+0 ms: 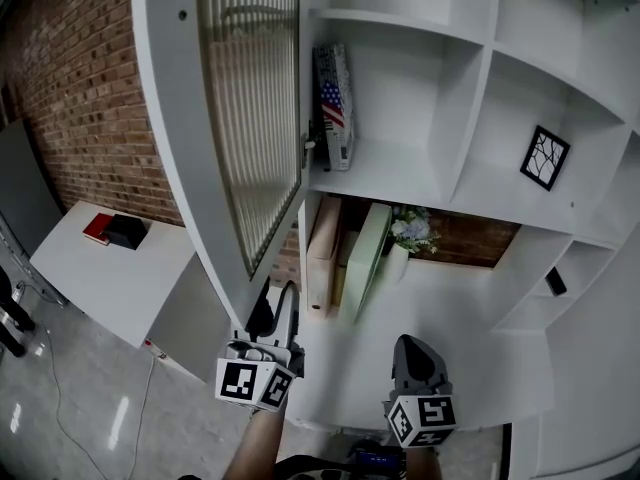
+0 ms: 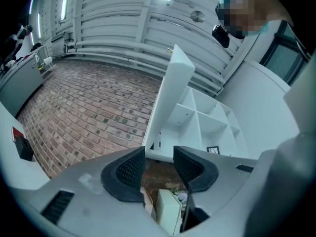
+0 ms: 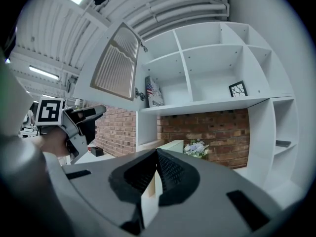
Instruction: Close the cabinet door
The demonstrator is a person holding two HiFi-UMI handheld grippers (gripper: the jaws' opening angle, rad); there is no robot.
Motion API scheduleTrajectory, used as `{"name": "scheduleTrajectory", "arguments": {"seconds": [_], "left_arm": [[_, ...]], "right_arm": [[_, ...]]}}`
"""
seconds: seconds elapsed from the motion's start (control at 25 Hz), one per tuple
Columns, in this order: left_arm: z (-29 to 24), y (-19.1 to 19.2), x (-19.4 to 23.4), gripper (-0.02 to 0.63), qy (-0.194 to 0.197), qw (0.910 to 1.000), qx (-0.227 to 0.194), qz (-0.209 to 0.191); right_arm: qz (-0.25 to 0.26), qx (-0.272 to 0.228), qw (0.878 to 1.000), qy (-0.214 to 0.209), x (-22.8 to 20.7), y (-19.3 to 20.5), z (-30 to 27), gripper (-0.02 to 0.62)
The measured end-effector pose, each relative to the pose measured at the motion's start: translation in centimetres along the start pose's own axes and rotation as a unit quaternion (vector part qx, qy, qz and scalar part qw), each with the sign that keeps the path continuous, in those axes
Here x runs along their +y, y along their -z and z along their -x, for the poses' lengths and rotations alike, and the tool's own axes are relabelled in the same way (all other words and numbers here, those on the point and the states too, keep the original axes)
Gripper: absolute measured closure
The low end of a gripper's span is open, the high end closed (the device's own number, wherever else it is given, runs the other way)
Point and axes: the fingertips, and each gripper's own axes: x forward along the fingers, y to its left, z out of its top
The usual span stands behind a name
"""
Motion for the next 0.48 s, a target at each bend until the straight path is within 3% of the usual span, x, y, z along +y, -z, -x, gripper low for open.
{"name": "scheduleTrajectory", "arguments": {"seconds": [0.2, 0.48], "left_arm": [[0.6, -2.4, -0.2, 0.448, 0.010, 0.9982, -0.057, -0.016], [1.0, -5.0, -0.3, 0.448, 0.004, 0.9947, -0.097, -0.034]], "right_arm": [[0.005, -0.008, 1.000, 0.013, -0.3, -0.5, -0.1, 0.594], [0.007, -0.005, 1.000, 0.009, 0.3, -0.3, 0.1, 0.594]]}}
